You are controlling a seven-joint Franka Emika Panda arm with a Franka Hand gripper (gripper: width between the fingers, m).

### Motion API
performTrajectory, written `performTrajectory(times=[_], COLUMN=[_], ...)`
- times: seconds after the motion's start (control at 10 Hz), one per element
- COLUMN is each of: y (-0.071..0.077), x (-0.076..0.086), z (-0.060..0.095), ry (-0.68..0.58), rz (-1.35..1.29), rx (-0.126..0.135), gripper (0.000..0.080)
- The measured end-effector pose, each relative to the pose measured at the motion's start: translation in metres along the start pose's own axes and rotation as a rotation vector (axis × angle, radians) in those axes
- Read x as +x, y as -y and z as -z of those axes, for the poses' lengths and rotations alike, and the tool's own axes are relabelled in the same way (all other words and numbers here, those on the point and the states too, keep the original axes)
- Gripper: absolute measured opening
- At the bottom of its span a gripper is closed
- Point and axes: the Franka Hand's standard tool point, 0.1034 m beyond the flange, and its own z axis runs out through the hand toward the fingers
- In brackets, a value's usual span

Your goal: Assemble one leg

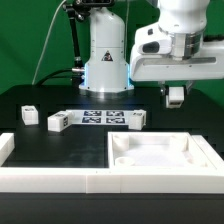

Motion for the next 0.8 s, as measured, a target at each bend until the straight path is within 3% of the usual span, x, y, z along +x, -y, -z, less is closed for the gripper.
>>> performTrajectory(times=[0.4,0.5,0.6,0.8], y=[0.001,-0.004,-0.008,-0.012], x=[0.004,0.009,0.024,0.030], z=[-0.001,0.002,0.015,0.033], ry=[-0.044,-0.062,-0.191,-0.395], rz=[0.001,0.053,0.096,0.145], rx=[0.005,-0.009,-0.033,-0.036], gripper=[0.0291,0.0291,0.0291,0.0291])
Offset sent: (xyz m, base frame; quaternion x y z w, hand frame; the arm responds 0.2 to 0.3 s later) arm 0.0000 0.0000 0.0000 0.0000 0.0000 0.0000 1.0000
